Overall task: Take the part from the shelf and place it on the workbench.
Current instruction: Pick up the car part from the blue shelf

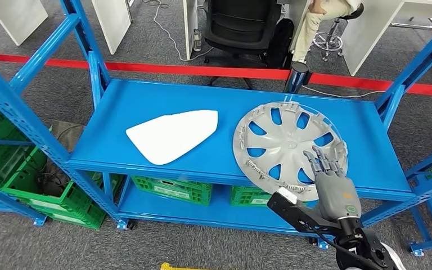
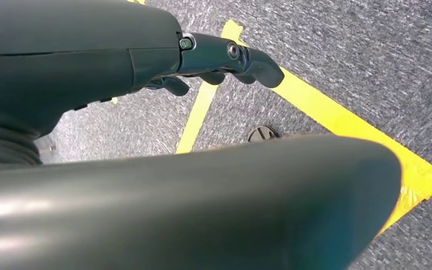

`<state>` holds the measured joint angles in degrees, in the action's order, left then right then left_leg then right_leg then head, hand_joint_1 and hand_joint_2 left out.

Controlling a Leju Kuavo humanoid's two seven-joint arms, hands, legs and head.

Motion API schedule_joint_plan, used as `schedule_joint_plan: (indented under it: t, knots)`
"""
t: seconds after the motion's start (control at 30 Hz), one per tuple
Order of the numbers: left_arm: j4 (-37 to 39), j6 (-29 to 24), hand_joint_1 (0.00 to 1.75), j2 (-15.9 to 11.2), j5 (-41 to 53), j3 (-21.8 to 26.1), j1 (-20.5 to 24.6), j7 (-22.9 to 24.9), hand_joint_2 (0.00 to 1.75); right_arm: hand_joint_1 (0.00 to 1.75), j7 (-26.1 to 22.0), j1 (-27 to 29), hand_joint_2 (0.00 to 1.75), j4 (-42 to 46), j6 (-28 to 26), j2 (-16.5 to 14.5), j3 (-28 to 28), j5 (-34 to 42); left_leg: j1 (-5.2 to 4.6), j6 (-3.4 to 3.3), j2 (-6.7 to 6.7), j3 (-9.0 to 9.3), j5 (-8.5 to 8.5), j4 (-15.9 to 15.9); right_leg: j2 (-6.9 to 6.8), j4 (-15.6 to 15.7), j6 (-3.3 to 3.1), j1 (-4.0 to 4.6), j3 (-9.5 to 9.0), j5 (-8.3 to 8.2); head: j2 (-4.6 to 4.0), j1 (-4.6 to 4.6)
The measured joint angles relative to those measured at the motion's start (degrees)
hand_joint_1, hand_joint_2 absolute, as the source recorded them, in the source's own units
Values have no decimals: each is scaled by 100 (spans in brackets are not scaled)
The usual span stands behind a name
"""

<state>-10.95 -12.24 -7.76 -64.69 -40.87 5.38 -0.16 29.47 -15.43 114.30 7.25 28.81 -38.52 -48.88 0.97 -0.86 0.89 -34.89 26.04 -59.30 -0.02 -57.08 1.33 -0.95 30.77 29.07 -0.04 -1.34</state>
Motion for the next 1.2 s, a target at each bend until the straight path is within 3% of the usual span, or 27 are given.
schedule_joint_plan:
  t: [0.17, 0.23, 0.67, 0.97, 1.2]
  knots:
    - [1, -10, 0, 0, -21, 0, 6, 14, 0, 0, -11, 46, 175, -269, -19, -62, -26, 174, -11, -24, -4, 7, -1, 0, -1, 13, 149, -11, 1, -23, 0, -21]
    - [1, -11, 0, 0, -45, 0, 5, 51, 0, 0, -14, 75, 175, -420, -20, -87, -34, 273, -11, -26, -4, 11, -8, 1, -1, 11, 176, -10, 1, -35, 0, -16]
    - [2, 4, 0, 4, -157, 0, 3, 122, 0, 0, -83, 65, 175, -1254, 16, -207, -90, 485, -9, 21, -5, 52, -50, 65, -1, -5, 161, -6, -90, -49, 0, 19]
    - [-2, -82, 0, 111, -320, 1, 18, -40, 0, 0, -292, -585, 175, -1929, 190, -540, -370, 62, -2, 42, -3, 65, -63, 81, 0, -9, 140, 1, 0, -40, 0, 27]
    - [-2, 15, 0, 142, -473, 19, 11, -60, 0, 0, -327, -881, 175, -2213, 297, -674, -569, -128, -3, 39, -6, 52, -79, 82, 0, -16, 126, 1, -72, -67, 0, 37]
